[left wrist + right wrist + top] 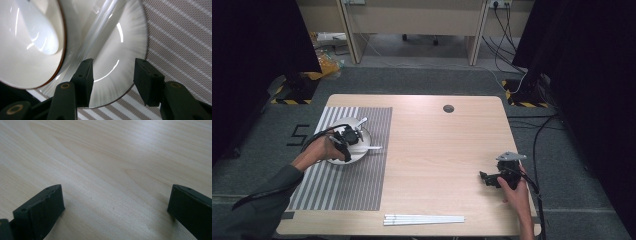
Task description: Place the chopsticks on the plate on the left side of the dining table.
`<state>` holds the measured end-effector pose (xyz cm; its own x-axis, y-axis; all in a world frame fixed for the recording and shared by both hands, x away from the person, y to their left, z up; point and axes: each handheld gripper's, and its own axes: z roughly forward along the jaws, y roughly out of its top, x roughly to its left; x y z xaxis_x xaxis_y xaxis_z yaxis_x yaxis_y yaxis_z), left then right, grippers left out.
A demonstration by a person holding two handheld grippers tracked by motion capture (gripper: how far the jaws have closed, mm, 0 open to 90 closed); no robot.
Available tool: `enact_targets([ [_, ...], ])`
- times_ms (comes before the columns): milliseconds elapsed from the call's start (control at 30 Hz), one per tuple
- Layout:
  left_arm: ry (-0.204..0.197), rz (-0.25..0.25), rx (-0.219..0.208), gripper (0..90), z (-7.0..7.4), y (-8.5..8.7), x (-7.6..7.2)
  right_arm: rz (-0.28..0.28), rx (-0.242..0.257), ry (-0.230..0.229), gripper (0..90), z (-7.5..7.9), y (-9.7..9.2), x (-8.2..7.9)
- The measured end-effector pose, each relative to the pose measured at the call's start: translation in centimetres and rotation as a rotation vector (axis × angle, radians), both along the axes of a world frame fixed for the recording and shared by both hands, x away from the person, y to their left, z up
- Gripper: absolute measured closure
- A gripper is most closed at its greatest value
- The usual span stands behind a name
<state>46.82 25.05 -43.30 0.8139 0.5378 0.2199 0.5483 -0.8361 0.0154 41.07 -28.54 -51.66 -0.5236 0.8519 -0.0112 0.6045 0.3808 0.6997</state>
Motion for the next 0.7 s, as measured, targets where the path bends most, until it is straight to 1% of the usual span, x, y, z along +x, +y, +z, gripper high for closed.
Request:
enact_targets([
  [100,0.000,-0.032,-0.018,49.6,0.2,-1.3,-0.4,-0.001,-0.001,-0.001,0.7,0.0,0.0,0.0],
  [133,0.000,-0.042,-0.015,49.5,0.3,-1.6,-0.4,-0.001,0.000,-0.001,0.7,0.0,0.0,0.0],
  [200,0.000,-0.056,-0.034,49.3,0.4,-2.6,-0.4,-0.001,0.000,0.000,0.7,0.0,0.0,0.0],
  [267,-0.008,-0.063,-0.038,49.0,0.4,-3.2,-0.3,-0.001,0.000,-0.001,0.6,0.0,0.0,0.0],
  [300,-0.011,-0.069,-0.050,49.0,0.4,-3.6,-0.2,0.000,0.000,0.000,0.6,0.0,0.0,0.0],
  [333,-0.012,-0.074,-0.052,49.0,0.4,-3.9,-0.1,0.000,0.000,0.000,0.6,0.0,0.0,0.0],
  [400,-0.019,-0.075,-0.069,49.0,0.3,-4.6,0.3,0.000,0.000,0.000,0.6,0.0,0.0,0.0],
  [433,-0.017,-0.079,-0.070,49.0,0.2,-4.9,0.5,0.000,0.000,0.000,0.6,0.0,0.0,0.0],
  [500,-0.030,-0.079,-0.093,49.1,0.1,-5.7,1.0,0.000,0.000,0.000,0.6,0.0,0.0,0.0],
  [567,-0.040,-0.079,-0.095,48.9,0.1,-6.2,1.3,0.001,0.000,0.000,0.6,0.0,0.0,0.0],
  [700,-0.043,-0.086,-0.096,48.5,0.1,-7.5,2.1,0.001,0.000,0.000,0.5,0.0,0.0,0.0],
])
